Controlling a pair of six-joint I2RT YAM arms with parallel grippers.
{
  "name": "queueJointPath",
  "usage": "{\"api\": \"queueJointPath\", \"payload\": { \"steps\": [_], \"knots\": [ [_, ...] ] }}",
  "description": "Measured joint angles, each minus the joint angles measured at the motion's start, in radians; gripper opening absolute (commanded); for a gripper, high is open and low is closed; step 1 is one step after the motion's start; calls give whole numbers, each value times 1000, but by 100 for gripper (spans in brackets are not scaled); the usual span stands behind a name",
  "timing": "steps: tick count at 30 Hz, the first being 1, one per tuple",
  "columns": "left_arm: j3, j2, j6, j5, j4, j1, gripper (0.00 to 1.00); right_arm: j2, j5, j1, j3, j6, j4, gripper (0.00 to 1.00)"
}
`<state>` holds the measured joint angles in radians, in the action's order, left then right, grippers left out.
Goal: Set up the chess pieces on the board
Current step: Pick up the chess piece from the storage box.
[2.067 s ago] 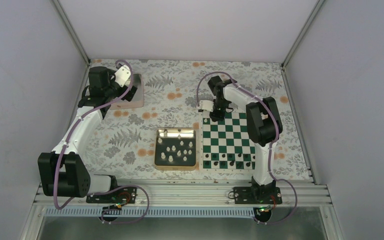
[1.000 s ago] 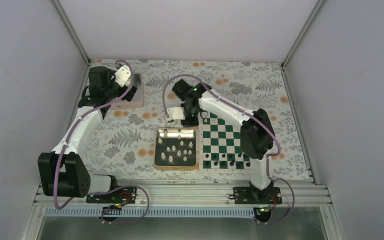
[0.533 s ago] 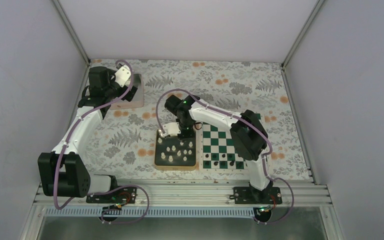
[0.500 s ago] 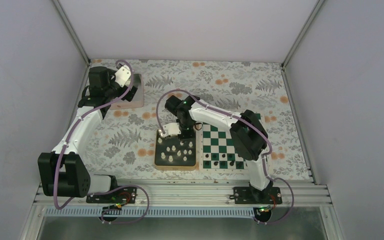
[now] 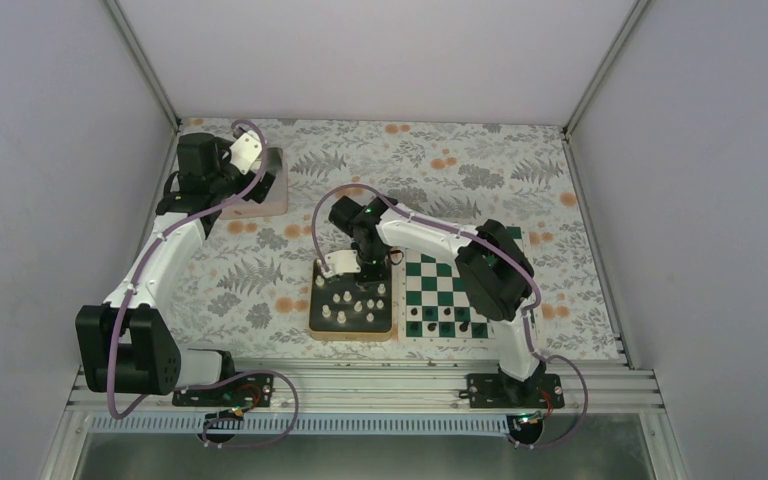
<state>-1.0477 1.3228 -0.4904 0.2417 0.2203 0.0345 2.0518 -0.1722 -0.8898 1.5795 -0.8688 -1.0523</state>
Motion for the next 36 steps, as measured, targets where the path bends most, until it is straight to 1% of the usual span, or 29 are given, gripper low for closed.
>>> {"api": "queueJointPath", "payload": {
  "steps": [12, 16, 20, 23, 25, 32, 36],
  "knots": [
    [0, 0, 0, 3, 0, 0, 100, 24, 1, 0, -1, 0, 23, 24],
    [0, 0, 0, 3, 0, 0, 100, 41, 2, 0, -6, 0, 34, 23],
    [0, 0, 0, 3, 0, 0, 100, 46, 2, 1, -6, 0, 42, 16],
    [0, 0, 0, 3, 0, 0, 100, 46, 2, 1, -8, -1, 49, 9],
    [0, 0, 0, 3, 0, 0, 100, 45, 1, 1, -8, 2, 51, 7],
    [0, 0, 0, 3, 0, 0, 100, 32, 6, 2, -8, 3, 46, 5],
    [0, 0, 0, 3, 0, 0, 100, -23, 24, 23, -8, 6, 27, 5]
  ]
}}
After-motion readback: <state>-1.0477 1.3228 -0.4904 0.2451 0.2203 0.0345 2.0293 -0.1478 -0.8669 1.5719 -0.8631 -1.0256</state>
